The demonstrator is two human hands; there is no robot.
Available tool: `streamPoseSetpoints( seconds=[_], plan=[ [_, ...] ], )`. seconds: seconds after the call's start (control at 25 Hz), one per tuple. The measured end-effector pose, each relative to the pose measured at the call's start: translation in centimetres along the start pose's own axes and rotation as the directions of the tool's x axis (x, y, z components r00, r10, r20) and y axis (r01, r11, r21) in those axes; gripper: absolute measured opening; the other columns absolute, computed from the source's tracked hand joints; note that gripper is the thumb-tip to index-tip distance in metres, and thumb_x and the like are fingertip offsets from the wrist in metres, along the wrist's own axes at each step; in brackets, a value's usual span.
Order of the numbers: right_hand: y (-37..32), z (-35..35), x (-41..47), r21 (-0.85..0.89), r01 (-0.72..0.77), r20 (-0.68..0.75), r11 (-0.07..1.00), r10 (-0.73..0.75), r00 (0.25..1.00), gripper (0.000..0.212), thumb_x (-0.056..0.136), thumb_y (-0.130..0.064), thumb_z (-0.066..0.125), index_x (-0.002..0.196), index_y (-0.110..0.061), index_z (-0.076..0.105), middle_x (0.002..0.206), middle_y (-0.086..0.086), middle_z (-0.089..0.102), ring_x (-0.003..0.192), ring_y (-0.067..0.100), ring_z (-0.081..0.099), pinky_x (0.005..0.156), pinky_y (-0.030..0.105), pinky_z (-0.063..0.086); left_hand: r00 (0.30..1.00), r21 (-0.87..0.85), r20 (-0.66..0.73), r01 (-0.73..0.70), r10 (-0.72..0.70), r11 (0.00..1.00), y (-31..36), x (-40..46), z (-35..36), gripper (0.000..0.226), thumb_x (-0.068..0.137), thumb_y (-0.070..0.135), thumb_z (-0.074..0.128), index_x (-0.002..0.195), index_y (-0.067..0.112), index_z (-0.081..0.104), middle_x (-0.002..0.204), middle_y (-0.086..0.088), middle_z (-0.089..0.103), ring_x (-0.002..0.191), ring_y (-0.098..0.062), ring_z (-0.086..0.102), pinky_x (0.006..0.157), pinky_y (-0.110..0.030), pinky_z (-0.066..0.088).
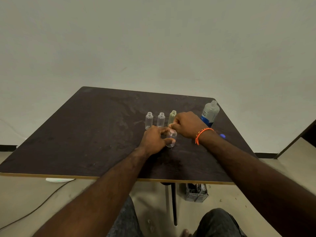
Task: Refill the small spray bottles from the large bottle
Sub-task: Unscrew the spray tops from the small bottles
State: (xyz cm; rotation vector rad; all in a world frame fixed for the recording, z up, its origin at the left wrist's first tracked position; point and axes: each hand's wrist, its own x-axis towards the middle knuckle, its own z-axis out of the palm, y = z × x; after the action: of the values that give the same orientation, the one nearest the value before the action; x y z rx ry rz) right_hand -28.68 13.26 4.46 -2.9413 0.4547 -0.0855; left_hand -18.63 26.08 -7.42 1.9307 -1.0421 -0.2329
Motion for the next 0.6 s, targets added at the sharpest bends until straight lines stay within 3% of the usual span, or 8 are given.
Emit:
streamPoseSetpoints(
  seconds=[0.08, 0.16, 0.24, 0.4, 0.52, 0.6],
  plan=[
    [-0.13, -0.19, -0.03, 0.021, 0.051, 0.074, 0.998, -0.053, 0.996, 0.016, 0.094, -0.016, 0.061, 0.106, -0.015, 0.072, 0.105, 0.004, 0.071, 0.094, 0.019, 0.065, 0.081, 0.030, 0.053, 1.000, -0.010, 0.001, 0.010, -0.010, 1.000, -0.04, -0.09, 0.00, 0.039, 0.081, 0.040, 0.088, 0.118, 0.031, 0.078, 0.106, 0.018, 0.079, 0.105, 0.001, 0.071, 0.102, -0.042, 0.057],
    [-0.35, -0.38, -0.25, 0.058, 0.107, 0.109, 0.993, -0.113, 0.988, 0.037, 0.088, -0.007, 0.063, 0.123, -0.019, 0.065, 0.119, 0.002, 0.067, 0.108, 0.020, 0.062, 0.089, 0.032, 0.052, 1.000, -0.012, 0.002, 0.007, -0.007, 1.000, -0.05, -0.14, -0.01, 0.033, 0.081, 0.039, 0.088, 0.112, 0.031, 0.079, 0.102, 0.020, 0.079, 0.103, 0.003, 0.071, 0.102, -0.042, 0.058],
    [-0.31, -0.31, -0.42, 0.094, 0.067, 0.051, 0.993, -0.072, 0.996, 0.049, 0.088, -0.015, 0.065, 0.136, -0.019, 0.054, 0.125, 0.004, 0.064, 0.112, 0.022, 0.061, 0.093, 0.035, 0.052, 1.000, -0.004, -0.002, 0.008, -0.008, 1.000, -0.08, -0.16, 0.06, 0.027, 0.082, 0.038, 0.088, 0.106, 0.032, 0.078, 0.099, 0.020, 0.078, 0.101, 0.002, 0.072, 0.101, -0.042, 0.058],
    [-0.03, 0.39, -0.36, 0.003, -0.009, 0.005, 1.000, 0.009, 1.000, 0.030, 0.095, -0.043, 0.059, 0.110, -0.017, 0.063, 0.100, 0.005, 0.069, 0.088, 0.019, 0.063, 0.081, 0.037, 0.056, 1.000, 0.042, -0.026, 0.001, 0.000, 0.999, 0.08, -0.26, 0.13, 0.046, 0.082, 0.042, 0.088, 0.122, 0.024, 0.076, 0.107, 0.013, 0.079, 0.103, -0.002, 0.072, 0.101, -0.041, 0.058],
    [-0.16, 0.34, -0.61, 0.048, 0.036, 0.034, 0.998, -0.037, 0.999, 0.017, 0.096, -0.024, 0.058, 0.109, -0.017, 0.066, 0.105, 0.006, 0.068, 0.094, 0.021, 0.063, 0.085, 0.037, 0.055, 1.000, 0.046, -0.016, 0.000, 0.001, 0.999, 0.35, -0.38, 0.06, 0.043, 0.083, 0.037, 0.087, 0.123, 0.024, 0.076, 0.110, 0.010, 0.079, 0.105, -0.003, 0.071, 0.101, -0.039, 0.058],
    [-0.23, 0.16, -0.70, 0.088, 0.091, 0.083, 0.992, -0.098, 0.992, 0.022, 0.091, -0.011, 0.062, 0.111, -0.016, 0.069, 0.113, 0.004, 0.067, 0.105, 0.022, 0.063, 0.089, 0.035, 0.053, 1.000, 0.051, -0.018, -0.012, 0.013, 0.999, 0.33, -0.44, 0.00, 0.044, 0.083, 0.039, 0.086, 0.124, 0.026, 0.075, 0.109, 0.011, 0.079, 0.104, -0.003, 0.072, 0.100, -0.040, 0.059]
  ],
)
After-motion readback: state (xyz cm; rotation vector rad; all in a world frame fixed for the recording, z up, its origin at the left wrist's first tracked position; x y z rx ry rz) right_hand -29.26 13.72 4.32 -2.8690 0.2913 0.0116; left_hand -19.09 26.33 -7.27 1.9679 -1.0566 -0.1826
